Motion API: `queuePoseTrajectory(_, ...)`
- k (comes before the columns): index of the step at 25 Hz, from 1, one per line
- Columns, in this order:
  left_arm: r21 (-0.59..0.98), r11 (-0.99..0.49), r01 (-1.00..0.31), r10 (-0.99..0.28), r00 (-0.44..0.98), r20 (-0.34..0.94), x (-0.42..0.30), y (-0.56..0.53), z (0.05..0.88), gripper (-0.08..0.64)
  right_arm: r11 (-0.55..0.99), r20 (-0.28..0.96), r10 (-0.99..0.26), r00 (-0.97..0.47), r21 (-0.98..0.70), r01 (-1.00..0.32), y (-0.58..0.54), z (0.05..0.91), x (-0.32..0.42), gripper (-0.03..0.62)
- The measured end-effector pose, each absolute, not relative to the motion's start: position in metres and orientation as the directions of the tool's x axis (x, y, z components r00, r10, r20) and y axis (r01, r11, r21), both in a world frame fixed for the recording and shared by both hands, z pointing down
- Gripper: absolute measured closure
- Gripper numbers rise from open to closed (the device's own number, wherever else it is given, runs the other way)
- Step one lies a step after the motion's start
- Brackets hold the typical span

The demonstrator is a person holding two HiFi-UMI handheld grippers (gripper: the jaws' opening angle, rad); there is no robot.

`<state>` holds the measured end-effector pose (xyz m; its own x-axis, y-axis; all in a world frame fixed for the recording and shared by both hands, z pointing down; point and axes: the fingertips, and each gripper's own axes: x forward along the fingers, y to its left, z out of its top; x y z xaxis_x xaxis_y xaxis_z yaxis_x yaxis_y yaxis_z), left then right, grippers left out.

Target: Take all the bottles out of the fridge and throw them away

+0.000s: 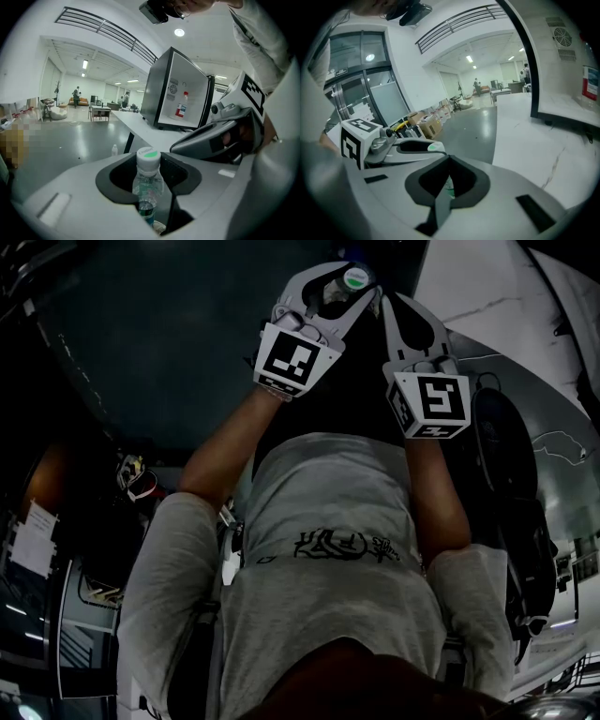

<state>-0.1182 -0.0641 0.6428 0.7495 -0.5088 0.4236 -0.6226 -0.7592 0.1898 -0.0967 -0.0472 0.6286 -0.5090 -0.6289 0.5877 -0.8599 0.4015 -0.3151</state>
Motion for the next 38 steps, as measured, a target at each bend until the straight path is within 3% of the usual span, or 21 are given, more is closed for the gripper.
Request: queuePoseTrajectory(38, 0.214, -0.716, -0.664, -0.505, 0.705, 0.497, -0.134, -0.042, 0.735, 0.403, 0.378, 0.617, -0.622, -0.483, -0.304, -0.875, -0.02, 0.731, -0.113, 0.582)
